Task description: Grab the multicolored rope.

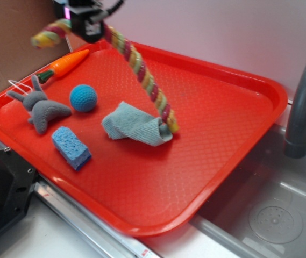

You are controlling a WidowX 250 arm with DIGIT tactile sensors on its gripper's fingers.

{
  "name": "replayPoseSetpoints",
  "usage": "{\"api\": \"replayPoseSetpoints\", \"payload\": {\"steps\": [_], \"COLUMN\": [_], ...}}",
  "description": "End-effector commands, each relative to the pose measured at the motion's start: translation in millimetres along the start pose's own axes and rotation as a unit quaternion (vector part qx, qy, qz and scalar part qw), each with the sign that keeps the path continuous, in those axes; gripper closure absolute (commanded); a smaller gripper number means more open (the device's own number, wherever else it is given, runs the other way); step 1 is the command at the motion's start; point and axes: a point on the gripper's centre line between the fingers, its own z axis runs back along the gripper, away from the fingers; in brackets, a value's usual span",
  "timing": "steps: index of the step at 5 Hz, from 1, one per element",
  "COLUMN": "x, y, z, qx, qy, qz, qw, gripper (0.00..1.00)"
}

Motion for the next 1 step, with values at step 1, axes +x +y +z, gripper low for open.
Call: {"api": "replayPoseSetpoints", "payload": {"steps": [1], "x": [-20.3], "y": [-3.0], "z": [13.1], "qx": [0.032], "qy": [-0.033], "qz": [0.037], "qw": [0.998], "gripper": [1.0]}}
